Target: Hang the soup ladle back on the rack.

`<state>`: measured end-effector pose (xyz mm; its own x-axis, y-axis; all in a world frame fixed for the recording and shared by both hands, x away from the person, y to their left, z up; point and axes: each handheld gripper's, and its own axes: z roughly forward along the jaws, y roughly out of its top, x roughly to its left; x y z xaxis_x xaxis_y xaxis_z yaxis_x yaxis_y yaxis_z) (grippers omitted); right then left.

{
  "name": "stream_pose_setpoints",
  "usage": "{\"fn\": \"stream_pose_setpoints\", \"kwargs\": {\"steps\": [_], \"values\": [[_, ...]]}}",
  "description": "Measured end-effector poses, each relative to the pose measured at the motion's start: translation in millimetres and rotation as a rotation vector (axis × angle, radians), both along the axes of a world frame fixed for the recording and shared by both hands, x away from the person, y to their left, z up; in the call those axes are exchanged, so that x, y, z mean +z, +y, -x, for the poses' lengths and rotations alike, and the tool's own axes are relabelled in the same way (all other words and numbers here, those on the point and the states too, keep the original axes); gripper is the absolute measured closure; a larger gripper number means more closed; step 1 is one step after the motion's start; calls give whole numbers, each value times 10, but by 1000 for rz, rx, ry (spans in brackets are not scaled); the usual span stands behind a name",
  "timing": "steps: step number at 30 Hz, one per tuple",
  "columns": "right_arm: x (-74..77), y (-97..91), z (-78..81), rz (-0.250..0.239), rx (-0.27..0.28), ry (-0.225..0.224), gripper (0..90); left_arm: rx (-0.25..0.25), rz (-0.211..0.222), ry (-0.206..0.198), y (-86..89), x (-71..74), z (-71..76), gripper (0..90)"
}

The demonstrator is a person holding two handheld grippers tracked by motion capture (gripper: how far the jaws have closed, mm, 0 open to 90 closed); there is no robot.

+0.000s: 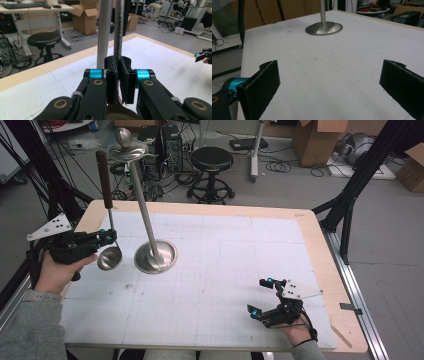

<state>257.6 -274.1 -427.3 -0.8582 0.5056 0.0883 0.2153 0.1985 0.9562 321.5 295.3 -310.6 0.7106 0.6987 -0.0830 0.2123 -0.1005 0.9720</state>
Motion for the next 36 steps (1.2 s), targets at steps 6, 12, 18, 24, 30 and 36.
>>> {"fn": "stream_pose_setpoints", "kwargs": {"steps": [6, 12, 18, 24, 30, 36], "values": [[-4, 7, -3, 1, 5, 3, 22, 9, -33, 19, -88, 25, -64, 845], [0, 6, 5, -5, 3, 9, 22, 24, -56, 28, -159, 39, -115, 844], [1, 11, 2, -2, 7, 2, 22, 47, -71, 16, -194, 32, -127, 832], [2, 8, 3, -2, 7, 5, 22, 42, -57, -43, -238, 11, -67, 545], [26, -41, 20, -19, -3, -1, 22, -3, -23, -78, -235, -114, 62, 333], [31, -71, 7, -33, -9, -11, 22, -6, 1, -92, -318, -287, 155, 138]]}}
